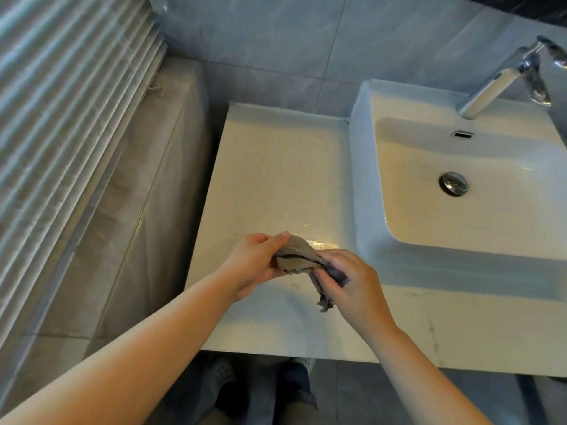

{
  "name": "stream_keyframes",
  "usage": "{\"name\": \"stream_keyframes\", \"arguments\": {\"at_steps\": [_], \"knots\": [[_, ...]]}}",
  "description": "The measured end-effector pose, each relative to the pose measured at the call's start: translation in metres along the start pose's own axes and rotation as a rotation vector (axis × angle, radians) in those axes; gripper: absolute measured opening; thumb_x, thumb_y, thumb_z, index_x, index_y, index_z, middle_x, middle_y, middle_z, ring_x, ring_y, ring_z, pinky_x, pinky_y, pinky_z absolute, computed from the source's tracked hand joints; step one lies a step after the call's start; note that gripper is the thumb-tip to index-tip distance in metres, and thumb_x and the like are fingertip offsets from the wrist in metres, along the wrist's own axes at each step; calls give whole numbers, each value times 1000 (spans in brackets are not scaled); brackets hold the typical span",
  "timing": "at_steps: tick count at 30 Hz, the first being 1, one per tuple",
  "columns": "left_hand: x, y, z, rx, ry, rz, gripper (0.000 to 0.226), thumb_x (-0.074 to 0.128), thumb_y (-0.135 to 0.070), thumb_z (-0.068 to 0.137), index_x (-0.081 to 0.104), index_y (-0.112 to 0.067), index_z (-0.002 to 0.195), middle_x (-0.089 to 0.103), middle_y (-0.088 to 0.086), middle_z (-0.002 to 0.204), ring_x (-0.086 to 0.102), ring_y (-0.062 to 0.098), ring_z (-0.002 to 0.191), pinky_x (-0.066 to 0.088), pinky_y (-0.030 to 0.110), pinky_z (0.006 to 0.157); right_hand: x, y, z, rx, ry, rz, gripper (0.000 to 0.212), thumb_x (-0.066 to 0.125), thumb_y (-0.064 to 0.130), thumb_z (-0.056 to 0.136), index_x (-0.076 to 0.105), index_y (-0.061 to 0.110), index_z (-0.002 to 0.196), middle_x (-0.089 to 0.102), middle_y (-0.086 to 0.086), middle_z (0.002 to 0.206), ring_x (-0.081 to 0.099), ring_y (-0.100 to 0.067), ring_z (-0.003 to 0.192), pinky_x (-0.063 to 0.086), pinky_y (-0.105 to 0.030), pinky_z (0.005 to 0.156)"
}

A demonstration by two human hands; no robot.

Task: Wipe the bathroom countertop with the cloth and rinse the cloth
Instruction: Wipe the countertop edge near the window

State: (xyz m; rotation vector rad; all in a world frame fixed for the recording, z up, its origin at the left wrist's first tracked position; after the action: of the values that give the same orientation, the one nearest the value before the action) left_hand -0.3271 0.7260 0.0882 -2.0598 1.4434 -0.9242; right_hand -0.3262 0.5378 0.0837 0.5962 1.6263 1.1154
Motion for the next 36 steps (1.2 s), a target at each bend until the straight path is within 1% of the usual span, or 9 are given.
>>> {"name": "stream_keyframes", "arguments": {"at_steps": [2,4,7,9,11,16,21,32,36], "knots": [[-12,5,5,91,-182,327,30,58,-36,92,61,-9,103,69,11,101,68,24,90,57,36,79,-5,-14,-1,91,-31,56,30,61,9,91,68,29,111,64,-3,89,65,-21,56,58,-36,49],[-29,10,5,210,-319,643,26,59,-41,89,59,-18,100,66,-1,95,62,13,84,51,28,69,-11,-30,-1,161,-121,56,29,61,12,91,68,33,110,68,-1,84,68,-19,62,59,-38,57],[-52,29,-3,304,-333,886,24,57,-36,91,55,-21,110,59,-8,100,56,6,89,41,19,68,-16,-50,3,267,-239,16,21,59,11,92,70,25,104,69,2,77,65,-4,61,56,-21,58],[-65,45,-9,326,-326,1033,27,56,-33,92,54,-20,116,58,-6,108,55,8,96,43,21,77,-11,-61,9,325,-275,12,17,56,16,94,68,28,92,65,1,68,65,-12,58,59,-30,55],[-75,61,-14,333,-324,1140,31,56,-30,92,53,-19,121,57,-5,115,54,9,100,42,20,82,-2,-73,18,307,-302,-123,14,53,23,94,64,26,87,63,3,69,64,-20,64,57,-41,57],[-100,101,-21,427,-337,1376,42,66,-22,86,57,-7,125,54,7,127,52,24,116,39,30,99,16,-87,45,181,-341,-742,11,58,18,88,64,10,87,64,-5,97,54,-27,95,47,-39,76],[-114,122,-21,521,-339,1427,55,71,-17,81,52,-3,131,49,12,136,43,27,126,35,37,105,31,-99,64,96,-189,-713,56,61,24,90,41,8,139,46,-9,140,43,-28,122,38,-38,102],[-120,123,-18,580,-374,1424,50,44,-34,84,60,-7,123,54,7,129,42,20,119,46,41,96,65,-114,96,-14,-331,-564,35,52,18,95,60,6,127,58,-10,133,51,-33,113,40,-39,100],[-122,126,-16,584,-378,1404,44,68,-18,81,59,-8,123,54,6,130,45,22,120,49,44,95,91,-103,87,-32,-302,-534,33,55,14,94,61,8,126,60,-7,132,51,-30,114,40,-37,101]]}}
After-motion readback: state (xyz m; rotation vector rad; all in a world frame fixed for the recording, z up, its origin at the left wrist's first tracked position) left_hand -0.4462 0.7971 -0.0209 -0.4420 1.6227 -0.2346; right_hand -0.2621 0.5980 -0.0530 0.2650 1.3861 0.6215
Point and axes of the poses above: each hand's wrist, its own z-axis towards the middle knuckle, its own x-axis out of the palm, y = z × x, the point moved 1 cm from there along z, towards the middle knuckle
